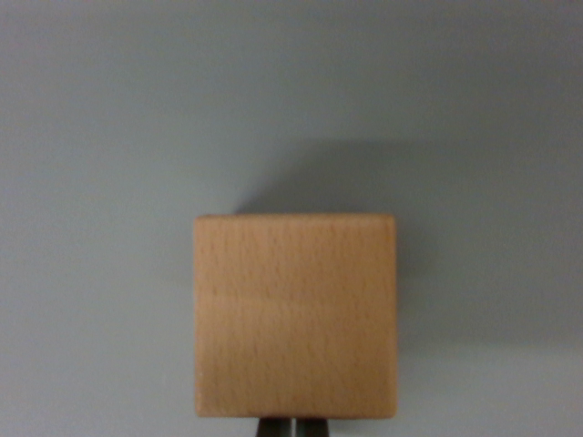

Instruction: Push wooden cube

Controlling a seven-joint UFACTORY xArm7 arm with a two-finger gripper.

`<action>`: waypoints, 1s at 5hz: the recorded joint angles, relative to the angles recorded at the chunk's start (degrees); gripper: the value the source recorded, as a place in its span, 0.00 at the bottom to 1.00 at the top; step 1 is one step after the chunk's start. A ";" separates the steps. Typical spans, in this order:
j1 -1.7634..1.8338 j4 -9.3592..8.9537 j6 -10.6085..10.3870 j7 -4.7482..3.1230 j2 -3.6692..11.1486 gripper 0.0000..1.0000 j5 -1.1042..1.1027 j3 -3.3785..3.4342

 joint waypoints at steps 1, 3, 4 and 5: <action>0.02 2.44 0.92 0.17 1.52 1.00 -0.04 0.05; 0.04 4.50 1.69 0.31 2.80 1.00 -0.08 0.10; 0.04 4.50 1.69 0.31 2.80 1.00 -0.08 0.10; 0.06 6.20 2.33 0.43 3.86 1.00 -0.11 0.13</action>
